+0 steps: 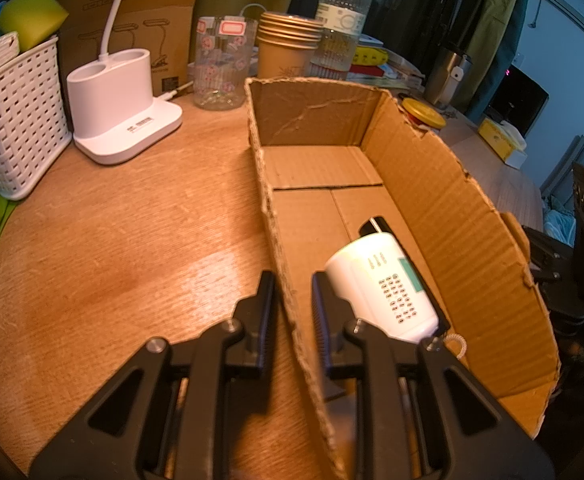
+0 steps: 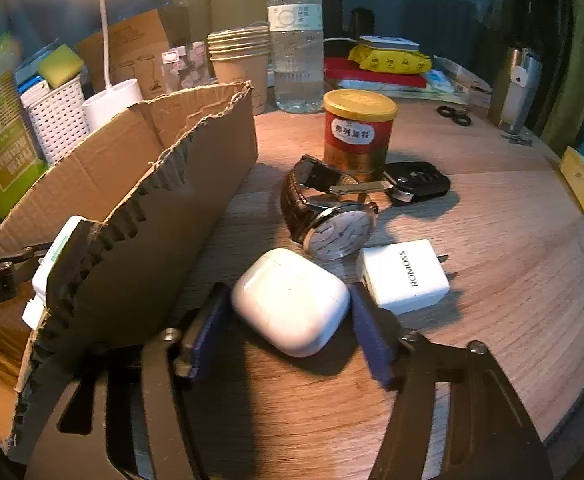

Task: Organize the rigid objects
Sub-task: 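Move the right gripper toward the white earbud case, then close the right gripper on the white earbud case, then carry the earbud case into the box with the right gripper and release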

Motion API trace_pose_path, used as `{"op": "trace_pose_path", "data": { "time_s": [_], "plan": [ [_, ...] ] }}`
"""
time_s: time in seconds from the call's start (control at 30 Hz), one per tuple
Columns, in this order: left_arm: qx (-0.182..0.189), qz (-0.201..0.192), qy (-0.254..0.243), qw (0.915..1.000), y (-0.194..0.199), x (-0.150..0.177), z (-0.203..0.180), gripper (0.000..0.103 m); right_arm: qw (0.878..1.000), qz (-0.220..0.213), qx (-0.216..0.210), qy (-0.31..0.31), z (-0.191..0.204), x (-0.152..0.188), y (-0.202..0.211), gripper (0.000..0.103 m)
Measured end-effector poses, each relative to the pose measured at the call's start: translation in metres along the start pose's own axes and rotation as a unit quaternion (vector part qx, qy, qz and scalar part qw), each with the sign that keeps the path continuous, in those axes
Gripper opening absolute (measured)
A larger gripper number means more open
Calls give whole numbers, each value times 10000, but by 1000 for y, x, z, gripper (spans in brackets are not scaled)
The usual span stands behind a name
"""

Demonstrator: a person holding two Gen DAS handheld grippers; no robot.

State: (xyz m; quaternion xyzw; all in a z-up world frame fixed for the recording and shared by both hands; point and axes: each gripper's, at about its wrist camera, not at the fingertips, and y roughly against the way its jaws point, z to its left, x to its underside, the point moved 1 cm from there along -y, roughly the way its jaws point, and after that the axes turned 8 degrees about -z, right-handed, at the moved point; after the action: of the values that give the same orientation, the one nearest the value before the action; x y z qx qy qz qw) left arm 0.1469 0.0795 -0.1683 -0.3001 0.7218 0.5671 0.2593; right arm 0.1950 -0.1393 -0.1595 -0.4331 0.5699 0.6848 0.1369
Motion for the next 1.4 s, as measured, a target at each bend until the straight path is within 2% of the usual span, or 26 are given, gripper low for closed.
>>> {"op": "trace_pose_path", "data": {
  "time_s": [0.4, 0.83, 1.4],
  "plan": [
    [-1, 0, 1, 10000, 0, 0, 0, 20, 9998, -173, 65, -27, 0, 0, 9, 63],
    [-1, 1, 2, 10000, 0, 0, 0, 20, 9978, -657, 106, 49, 6, -15, 46, 63],
    [0, 1, 3, 10000, 0, 0, 0, 20, 9912, -1229, -274, 406, 45, -32, 89, 63]
  ]
}}
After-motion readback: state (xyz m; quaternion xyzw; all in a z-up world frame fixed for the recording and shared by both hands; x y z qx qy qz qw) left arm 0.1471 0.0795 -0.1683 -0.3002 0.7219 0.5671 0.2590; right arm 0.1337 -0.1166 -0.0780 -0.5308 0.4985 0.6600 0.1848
